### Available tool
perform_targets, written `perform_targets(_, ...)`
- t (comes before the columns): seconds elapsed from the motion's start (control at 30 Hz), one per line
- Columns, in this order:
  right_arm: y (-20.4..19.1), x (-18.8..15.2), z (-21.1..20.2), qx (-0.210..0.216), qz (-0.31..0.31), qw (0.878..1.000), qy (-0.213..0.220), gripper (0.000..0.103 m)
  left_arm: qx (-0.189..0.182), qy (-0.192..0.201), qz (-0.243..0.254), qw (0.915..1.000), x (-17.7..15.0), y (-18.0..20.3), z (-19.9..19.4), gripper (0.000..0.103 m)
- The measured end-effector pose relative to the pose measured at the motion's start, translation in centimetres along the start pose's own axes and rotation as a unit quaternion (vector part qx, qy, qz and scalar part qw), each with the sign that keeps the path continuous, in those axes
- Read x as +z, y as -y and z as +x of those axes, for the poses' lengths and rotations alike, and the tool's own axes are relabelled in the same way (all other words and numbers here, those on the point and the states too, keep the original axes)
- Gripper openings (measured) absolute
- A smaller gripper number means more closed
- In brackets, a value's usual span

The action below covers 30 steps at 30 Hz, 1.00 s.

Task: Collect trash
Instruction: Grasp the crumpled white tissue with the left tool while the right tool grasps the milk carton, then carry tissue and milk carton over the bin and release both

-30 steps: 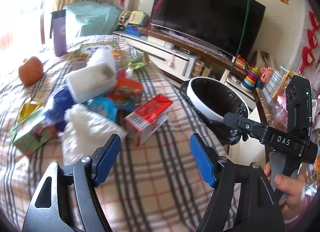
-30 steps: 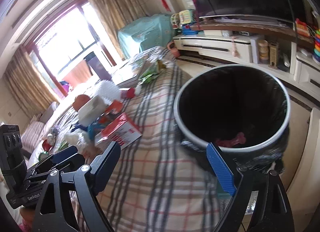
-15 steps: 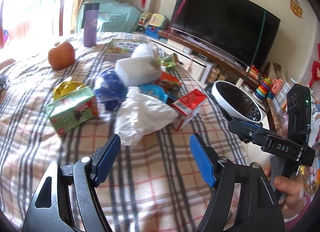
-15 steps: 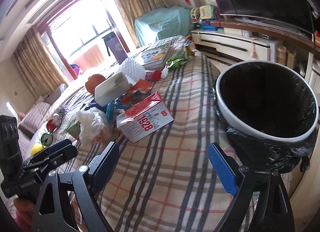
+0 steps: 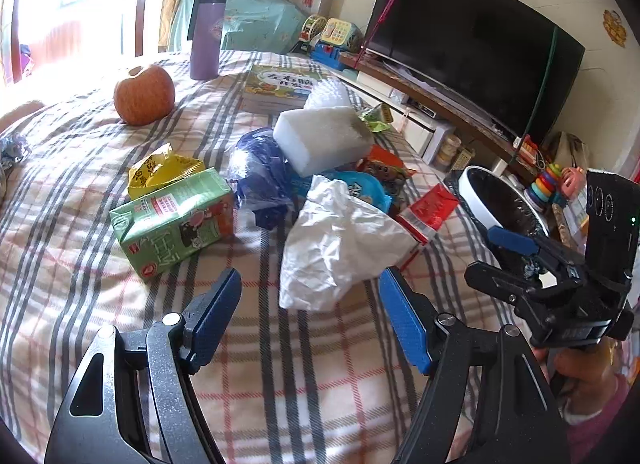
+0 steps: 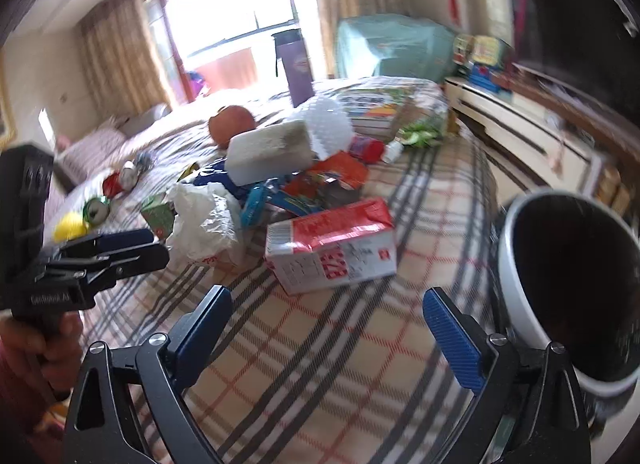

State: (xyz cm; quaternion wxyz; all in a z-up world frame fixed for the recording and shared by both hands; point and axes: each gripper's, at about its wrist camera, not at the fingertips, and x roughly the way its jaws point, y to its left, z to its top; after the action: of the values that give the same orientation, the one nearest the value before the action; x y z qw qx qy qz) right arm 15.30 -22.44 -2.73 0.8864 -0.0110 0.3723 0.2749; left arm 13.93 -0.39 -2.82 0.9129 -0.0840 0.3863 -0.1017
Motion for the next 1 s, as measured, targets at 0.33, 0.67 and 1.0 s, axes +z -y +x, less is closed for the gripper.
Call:
perform_targets(0.33, -0.1, 1.5, 4.3, 0.008, -0.036, 0.999, -0.035, 0.098, -0.026, -0.021, -0.001, 0.9994, 0.8, -0.6, 2.3, 0.071)
perform_targets(0.67, 1.8, 1.1, 3.0, 0.001, 0.013, 1.0, -0.011, 0.09, -0.05, -0.034, 0.029, 0.9977, 0.1, 0.7, 2.9, 0.036)
perform_targets(1.0, 4.8, -0.8, -2.2, -0.008, 0.109, 0.993, 0.039, 0.09, -0.078, -0.034, 0.039, 0.9956, -0.2, 3.2, 1.8, 0.035)
